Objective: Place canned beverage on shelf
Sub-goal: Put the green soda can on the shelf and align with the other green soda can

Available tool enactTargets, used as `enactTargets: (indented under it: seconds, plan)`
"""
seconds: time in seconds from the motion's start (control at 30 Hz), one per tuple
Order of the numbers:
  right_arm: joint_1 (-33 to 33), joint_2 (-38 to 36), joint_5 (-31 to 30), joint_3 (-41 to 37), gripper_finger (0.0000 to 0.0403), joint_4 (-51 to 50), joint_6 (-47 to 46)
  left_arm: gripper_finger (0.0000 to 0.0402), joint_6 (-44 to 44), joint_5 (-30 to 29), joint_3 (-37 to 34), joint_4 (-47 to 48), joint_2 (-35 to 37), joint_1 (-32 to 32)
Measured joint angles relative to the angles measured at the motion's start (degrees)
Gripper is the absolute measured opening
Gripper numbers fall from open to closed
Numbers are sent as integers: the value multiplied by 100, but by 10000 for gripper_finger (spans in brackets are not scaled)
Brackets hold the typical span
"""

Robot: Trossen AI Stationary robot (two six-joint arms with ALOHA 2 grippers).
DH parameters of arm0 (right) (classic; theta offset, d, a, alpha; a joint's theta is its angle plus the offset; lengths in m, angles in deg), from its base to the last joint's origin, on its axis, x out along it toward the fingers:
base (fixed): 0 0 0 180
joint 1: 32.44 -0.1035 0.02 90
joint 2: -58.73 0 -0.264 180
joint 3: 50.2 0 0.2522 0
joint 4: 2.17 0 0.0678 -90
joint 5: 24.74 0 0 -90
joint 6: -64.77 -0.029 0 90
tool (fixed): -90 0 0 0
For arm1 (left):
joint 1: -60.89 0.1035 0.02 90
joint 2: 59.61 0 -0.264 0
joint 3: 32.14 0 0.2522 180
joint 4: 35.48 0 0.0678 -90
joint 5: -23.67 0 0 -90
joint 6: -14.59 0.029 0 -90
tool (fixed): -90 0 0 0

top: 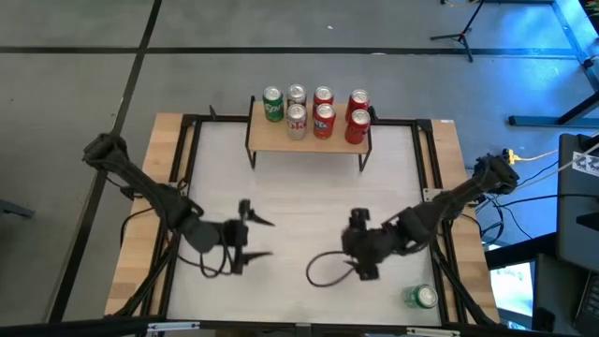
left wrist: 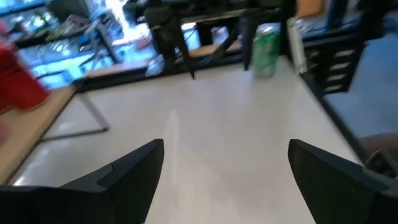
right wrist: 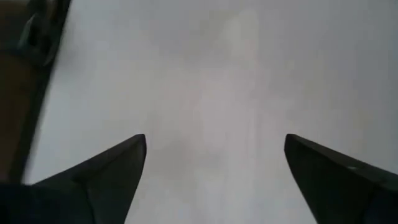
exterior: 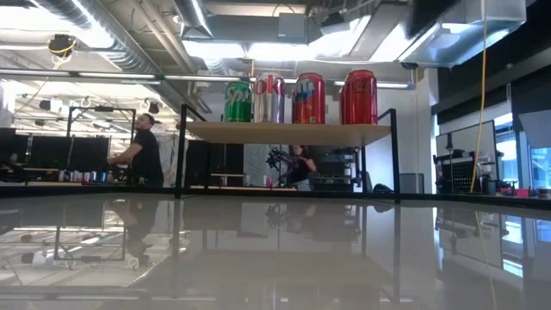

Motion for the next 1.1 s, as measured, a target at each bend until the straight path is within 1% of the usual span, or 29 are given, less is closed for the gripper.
enactTargets:
  seconds: [0.07, 0.13, 0.27, 0.4, 0.5, 0.57, 0.7, 0.8, 0.97, 1.1]
  plan:
    - [-223, 0, 289, 132, 367, -491, -613, 332, 136, -1, 0, -512, -290, -96]
    - [-438, 0, 700, 186, 358, -856, -1304, 332, 357, -3, 0, -1054, -573, -135]
    - [-928, 0, 1428, 191, 350, -1296, -2756, 332, 796, 1, 0, -2055, -1078, -148]
    - [-1494, 1, 1692, 154, 348, -1526, -4188, 332, 883, 15, -2, -2716, -1466, -130]
    - [-1896, 4, 1837, 154, 348, -1767, -5281, 332, 749, 140, -2, -2915, -1575, -107]
    - [-2178, 3, 1845, 154, 348, -1835, -5847, 332, 622, 284, -2, -2907, -1584, -108]
    - [-2631, 4, 1845, 154, 348, -2044, -6676, 332, 267, 303, -2, -2916, -1581, -142]
    - [-2881, 4, 1928, 153, 348, -2330, -7250, 332, 227, 294, -2, -2919, -1583, -182]
    - [-3144, 4, 1980, 149, 348, -2692, -7717, 332, 134, 268, -2, -3076, -1726, -209]
    - [-3347, 18, 1860, 147, 348, -2488, -8021, 332, 61, 263, -2, -3113, -1776, -207]
